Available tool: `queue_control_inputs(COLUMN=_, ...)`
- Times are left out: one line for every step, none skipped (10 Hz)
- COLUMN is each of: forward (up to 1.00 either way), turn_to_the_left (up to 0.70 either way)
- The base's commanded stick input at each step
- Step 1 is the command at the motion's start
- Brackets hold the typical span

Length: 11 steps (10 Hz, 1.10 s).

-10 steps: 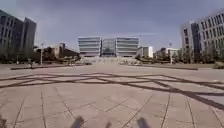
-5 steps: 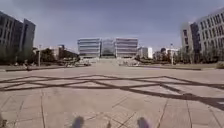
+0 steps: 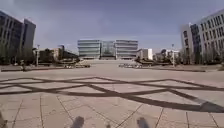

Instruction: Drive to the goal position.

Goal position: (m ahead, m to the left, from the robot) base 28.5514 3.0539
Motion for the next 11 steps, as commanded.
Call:
queue_control_inputs(forward=1.0, turn_to_the_left=0.0)
queue_control_inputs(forward=1.0, turn_to_the_left=0.0)
queue_control_inputs(forward=1.0, turn_to_the_left=0.0)
queue_control_inputs(forward=1.0, turn_to_the_left=0.0)
queue_control_inputs(forward=1.0, turn_to_the_left=0.0)
queue_control_inputs(forward=1.0, turn_to_the_left=0.0)
queue_control_inputs(forward=1.0, turn_to_the_left=0.0)
queue_control_inputs(forward=1.0, turn_to_the_left=0.0)
queue_control_inputs(forward=1.0, turn_to_the_left=0.0)
queue_control_inputs(forward=1.0, turn_to_the_left=0.0)
queue_control_inputs(forward=1.0, turn_to_the_left=0.0)
